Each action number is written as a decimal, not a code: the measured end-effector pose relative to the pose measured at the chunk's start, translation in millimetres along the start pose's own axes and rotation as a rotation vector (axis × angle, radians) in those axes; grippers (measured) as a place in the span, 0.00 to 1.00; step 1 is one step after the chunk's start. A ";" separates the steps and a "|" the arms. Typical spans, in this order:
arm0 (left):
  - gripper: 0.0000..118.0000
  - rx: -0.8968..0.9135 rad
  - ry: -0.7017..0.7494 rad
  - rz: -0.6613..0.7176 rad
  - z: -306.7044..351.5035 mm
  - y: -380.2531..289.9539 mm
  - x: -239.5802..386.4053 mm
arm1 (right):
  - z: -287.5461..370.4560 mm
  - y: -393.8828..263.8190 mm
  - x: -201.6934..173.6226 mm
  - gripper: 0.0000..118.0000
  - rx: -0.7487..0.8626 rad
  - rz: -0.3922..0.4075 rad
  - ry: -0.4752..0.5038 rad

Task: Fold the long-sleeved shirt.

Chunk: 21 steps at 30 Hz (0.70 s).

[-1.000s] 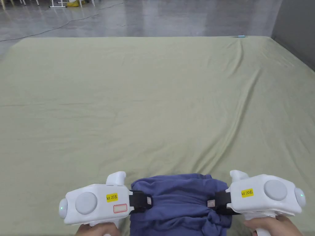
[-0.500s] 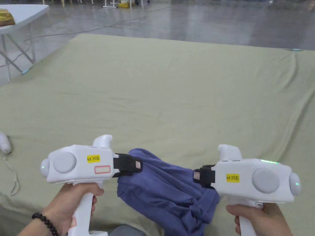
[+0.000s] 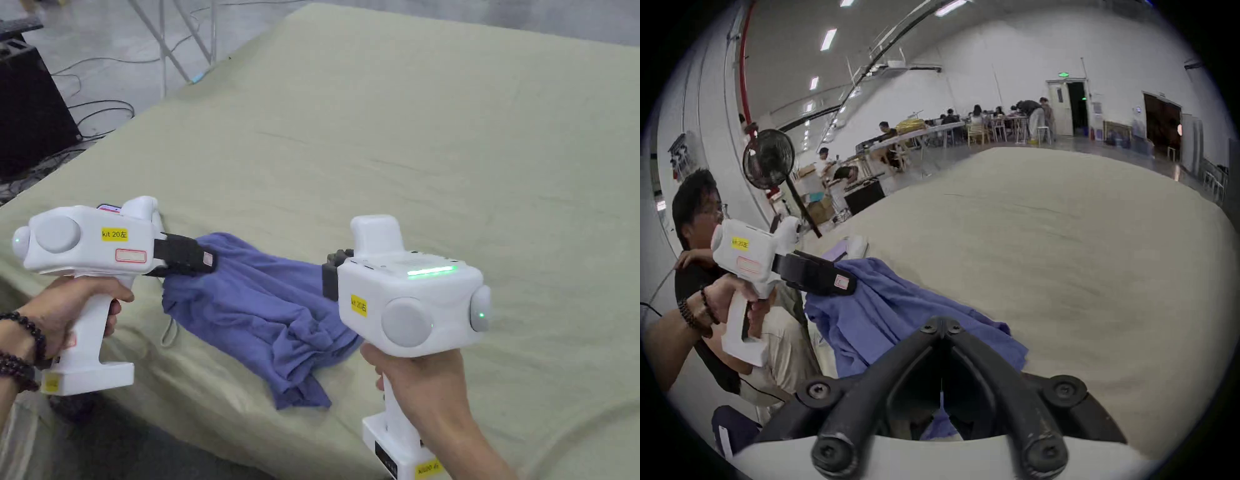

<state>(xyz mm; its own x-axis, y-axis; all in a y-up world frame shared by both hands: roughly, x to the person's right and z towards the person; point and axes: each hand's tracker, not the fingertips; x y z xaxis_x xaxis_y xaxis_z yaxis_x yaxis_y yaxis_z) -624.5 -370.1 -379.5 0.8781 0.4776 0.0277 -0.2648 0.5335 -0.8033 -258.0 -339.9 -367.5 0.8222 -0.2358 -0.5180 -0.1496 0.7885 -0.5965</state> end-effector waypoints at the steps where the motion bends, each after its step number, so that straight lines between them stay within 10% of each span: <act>1: 0.98 0.036 0.017 0.011 2.5 -2.4 -1.1 | -7.7 -2.7 1.9 0.00 -0.012 0.005 -0.005; 9: 0.95 0.215 0.063 -0.044 35.3 -11.8 24.5 | 52.6 15.8 22.4 0.00 0.060 -0.002 -0.036; 10: 0.84 0.268 0.068 -0.095 63.4 -9.7 74.9 | 73.0 22.0 25.9 0.00 0.096 -0.002 -0.063; 13: 0.00 0.481 0.165 -0.308 101.1 -28.7 189.2 | 148.4 36.4 36.2 0.00 0.229 0.003 -0.136; 21: 0.00 0.822 0.018 -0.440 126.9 -64.2 398.5 | 336.4 53.6 86.2 0.00 0.528 0.004 -0.408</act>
<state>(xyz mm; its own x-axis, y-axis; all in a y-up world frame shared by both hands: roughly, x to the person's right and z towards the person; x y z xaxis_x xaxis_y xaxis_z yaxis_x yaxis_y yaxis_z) -308.1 -125.4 -241.3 0.9706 0.1083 0.2148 -0.1000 0.9938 -0.0494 -10.5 -126.9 -237.9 0.9795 -0.0805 -0.1845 0.0507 0.9857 -0.1606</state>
